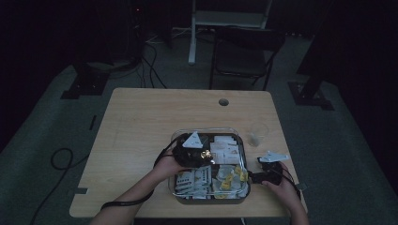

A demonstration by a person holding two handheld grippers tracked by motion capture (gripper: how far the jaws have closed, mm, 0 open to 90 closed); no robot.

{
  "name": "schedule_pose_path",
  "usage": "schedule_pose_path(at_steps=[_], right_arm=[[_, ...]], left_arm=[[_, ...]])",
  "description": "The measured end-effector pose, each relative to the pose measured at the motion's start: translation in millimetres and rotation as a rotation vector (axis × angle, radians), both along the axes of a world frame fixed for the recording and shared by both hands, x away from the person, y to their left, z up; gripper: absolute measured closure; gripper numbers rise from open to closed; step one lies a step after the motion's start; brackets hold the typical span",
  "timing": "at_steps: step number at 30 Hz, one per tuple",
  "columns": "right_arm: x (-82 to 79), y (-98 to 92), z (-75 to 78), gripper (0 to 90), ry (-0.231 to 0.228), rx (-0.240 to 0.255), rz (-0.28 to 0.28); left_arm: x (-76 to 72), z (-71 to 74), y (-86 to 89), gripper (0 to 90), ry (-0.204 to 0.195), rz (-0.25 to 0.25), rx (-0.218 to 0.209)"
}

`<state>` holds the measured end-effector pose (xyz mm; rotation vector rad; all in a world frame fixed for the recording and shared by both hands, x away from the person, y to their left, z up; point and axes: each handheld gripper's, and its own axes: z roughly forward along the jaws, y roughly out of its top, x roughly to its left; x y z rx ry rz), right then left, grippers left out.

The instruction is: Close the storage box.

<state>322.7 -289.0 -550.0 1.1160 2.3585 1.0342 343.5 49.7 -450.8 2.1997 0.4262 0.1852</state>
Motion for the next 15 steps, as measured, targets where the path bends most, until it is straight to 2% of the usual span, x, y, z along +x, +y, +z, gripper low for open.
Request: schedule_pose_path(at_steps=[3, 8, 10, 15], right_arm=[[-0.1, 0.1, 0.0, 17.0, -0.001, -0.002, 0.000], [-0.1, 0.1, 0.0, 16.9, -0.001, -0.002, 0.000], [0.0, 0.1, 0.0, 16.9, -0.001, -0.002, 0.000], [0.0, 0.1, 0.0, 16.9, -0.001, -0.001, 0.000]], left_arm=[[-1.6, -1.6, -8.6, 59.4, 0.001, -0.027, 0.011], [-0.7, -4.5, -14.6, 59.4, -0.002, -0.029, 0.040], [0.7, -7.2, -17.9, 59.4, 0.011, -0.026, 0.038], [0.5, -11.3, -22.0, 59.3, 0.008, -0.033, 0.051]])
